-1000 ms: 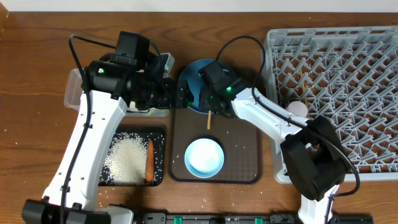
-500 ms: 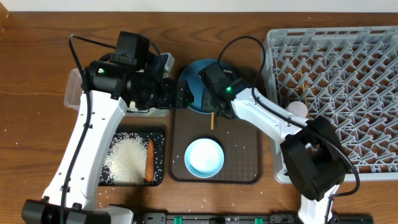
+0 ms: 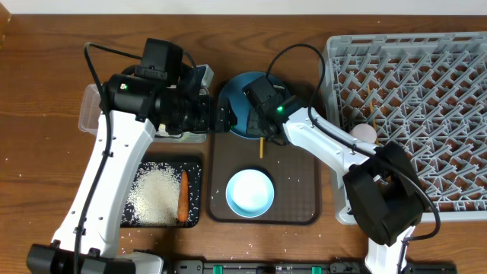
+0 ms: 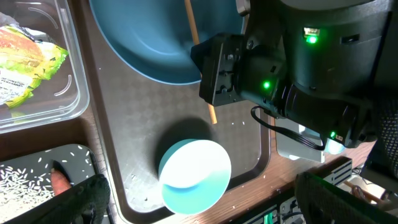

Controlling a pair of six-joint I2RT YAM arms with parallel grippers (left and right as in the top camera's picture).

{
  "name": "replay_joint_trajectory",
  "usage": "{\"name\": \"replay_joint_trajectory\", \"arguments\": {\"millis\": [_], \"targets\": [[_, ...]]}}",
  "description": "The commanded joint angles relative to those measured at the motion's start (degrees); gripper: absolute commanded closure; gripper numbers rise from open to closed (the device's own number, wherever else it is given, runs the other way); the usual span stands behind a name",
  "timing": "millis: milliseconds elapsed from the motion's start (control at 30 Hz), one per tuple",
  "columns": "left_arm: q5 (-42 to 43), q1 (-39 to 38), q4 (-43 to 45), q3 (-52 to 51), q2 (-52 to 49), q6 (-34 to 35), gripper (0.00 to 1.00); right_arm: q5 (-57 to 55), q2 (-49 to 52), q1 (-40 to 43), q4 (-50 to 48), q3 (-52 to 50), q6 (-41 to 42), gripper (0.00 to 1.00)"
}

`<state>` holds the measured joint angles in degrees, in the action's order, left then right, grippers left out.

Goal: Sort waste into correct bins and load items into the dishwasher rack
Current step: 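Grasp the second chopstick with the right gripper and lift it, then carry the chopstick right and lower it into the rack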

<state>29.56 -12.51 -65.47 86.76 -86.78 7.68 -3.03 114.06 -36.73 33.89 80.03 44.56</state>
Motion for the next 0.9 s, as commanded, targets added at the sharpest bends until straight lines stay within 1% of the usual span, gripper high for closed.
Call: {"name": "replay_joint_trajectory", "arguments": {"millis": [0,133,167,333,467,600,700,800,867], "targets": [[-0.5,0.2,-0.1,-0.3,-0.2,0.0,0.03,-0.1,-1.5,0.8,0.0,1.5,-1.0,0.99],[-0.5,0.2,-0.1,-0.3,-0.2,0.0,0.03,-0.2,-4.9,1.9,0.1,2.3,-6.0,0.99],[-0.5,0.2,-0.1,-0.3,-0.2,0.0,0.03,-0.2,-6.1,2.3,0.0,2.3,-8.3,1.0],[-0.5,0.2,-0.1,-0.3,-0.2,0.0,0.03,-0.2,-11.1,6.2,0.9,2.3,-18.6,0.99],[-0.5,0.2,-0.1,-0.3,-0.2,0.0,0.03,-0.5,-15.1,10.7,5.0,2.3,-30.1,0.99],[-0.5,0.2,-0.1,-0.3,-0.2,0.0,0.03,-7.4,-17.2,15.9,10.6,2.3,-37.1,0.99],[-0.5,0.2,-0.1,-0.3,-0.2,0.0,0.03,-10.9,-17.9,20.3,13.7,2.3,-44.0,0.99],[-0.5,0.2,-0.1,-0.3,-0.2,0.0,0.03,-11.4,-18.0,24.2,16.4,2.3,-48.3,0.99],[-0.5,0.2,-0.1,-0.3,-0.2,0.0,0.03,-11.5,-17.9,26.8,17.9,2.3,-49.0,0.99]]}}
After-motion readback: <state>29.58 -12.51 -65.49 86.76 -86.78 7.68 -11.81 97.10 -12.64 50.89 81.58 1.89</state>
